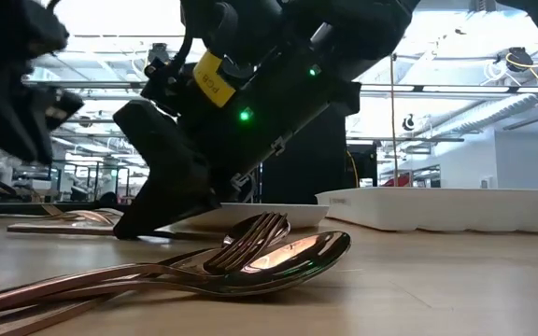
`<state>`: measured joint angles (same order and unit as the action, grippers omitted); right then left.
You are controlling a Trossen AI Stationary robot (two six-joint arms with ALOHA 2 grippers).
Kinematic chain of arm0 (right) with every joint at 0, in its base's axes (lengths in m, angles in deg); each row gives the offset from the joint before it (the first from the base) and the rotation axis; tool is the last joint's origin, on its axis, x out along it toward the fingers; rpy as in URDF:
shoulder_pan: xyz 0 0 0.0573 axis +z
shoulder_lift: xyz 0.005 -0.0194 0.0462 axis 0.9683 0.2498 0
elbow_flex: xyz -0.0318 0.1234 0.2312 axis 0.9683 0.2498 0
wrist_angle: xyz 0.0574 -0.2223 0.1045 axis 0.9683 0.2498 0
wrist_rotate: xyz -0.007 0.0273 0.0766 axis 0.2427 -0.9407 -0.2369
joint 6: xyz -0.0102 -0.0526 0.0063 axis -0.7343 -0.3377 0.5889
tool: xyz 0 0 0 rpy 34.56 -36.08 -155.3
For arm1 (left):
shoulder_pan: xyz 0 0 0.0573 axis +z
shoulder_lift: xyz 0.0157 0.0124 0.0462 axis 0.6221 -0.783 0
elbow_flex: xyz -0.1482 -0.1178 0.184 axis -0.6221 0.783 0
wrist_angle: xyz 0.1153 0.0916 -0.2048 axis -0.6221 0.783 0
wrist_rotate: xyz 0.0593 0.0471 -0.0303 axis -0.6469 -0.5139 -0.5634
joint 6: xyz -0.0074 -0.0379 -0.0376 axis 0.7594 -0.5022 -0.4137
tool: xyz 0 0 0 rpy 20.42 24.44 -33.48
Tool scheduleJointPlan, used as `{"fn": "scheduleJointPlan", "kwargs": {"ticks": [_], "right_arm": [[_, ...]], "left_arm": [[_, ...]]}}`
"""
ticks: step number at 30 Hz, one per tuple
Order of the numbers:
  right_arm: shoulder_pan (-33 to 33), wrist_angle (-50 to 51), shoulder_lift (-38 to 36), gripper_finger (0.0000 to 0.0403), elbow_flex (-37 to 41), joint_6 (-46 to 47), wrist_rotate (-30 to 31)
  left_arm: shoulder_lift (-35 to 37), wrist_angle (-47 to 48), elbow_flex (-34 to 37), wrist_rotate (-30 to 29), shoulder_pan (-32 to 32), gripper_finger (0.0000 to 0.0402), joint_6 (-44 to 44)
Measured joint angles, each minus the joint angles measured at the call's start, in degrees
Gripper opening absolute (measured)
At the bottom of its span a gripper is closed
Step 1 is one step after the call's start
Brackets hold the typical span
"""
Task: Sort silverware
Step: Put the knife in the silverware tray
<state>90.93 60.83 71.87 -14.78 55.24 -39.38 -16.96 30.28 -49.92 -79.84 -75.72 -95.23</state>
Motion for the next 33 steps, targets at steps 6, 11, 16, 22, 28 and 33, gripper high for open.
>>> {"fn": "scheduleJointPlan", "kwargs": {"ticks": [6, 11, 16, 22, 28, 33], "right_arm": [[-0.3, 0.3, -3.4, 0.0007, 0.3, -4.3, -1.2], [-1.5, -0.4, -5.7, 0.0007, 0.1, -6.5, -0.2], [-2.6, 5.2, -10.0, 0.0007, 0.1, -10.4, -0.4], [-5.2, 20.3, -19.9, 0.0007, 0.0, -17.5, -0.2], [-8.9, 39.4, -30.2, 0.0007, 0.0, -21.3, -2.2], [-13.7, 52.8, -37.6, 0.0007, -0.1, -25.0, -6.1]], "left_arm": [[10.2, 2.6, 0.0, -4.3, 0.0, 0.0063, 1.7], [17.2, 2.4, -0.1, -4.6, 0.0, 0.0064, 3.3], [20.0, 2.0, 0.9, -4.6, 0.0, 0.0064, 3.9], [20.5, 1.5, 3.1, -4.6, 0.0, 0.0064, 3.9], [20.6, -1.2, 3.2, -4.7, 0.0, 0.0064, 7.7], [20.8, -5.3, 3.2, -9.8, 0.0, 0.0064, 15.0]]}}
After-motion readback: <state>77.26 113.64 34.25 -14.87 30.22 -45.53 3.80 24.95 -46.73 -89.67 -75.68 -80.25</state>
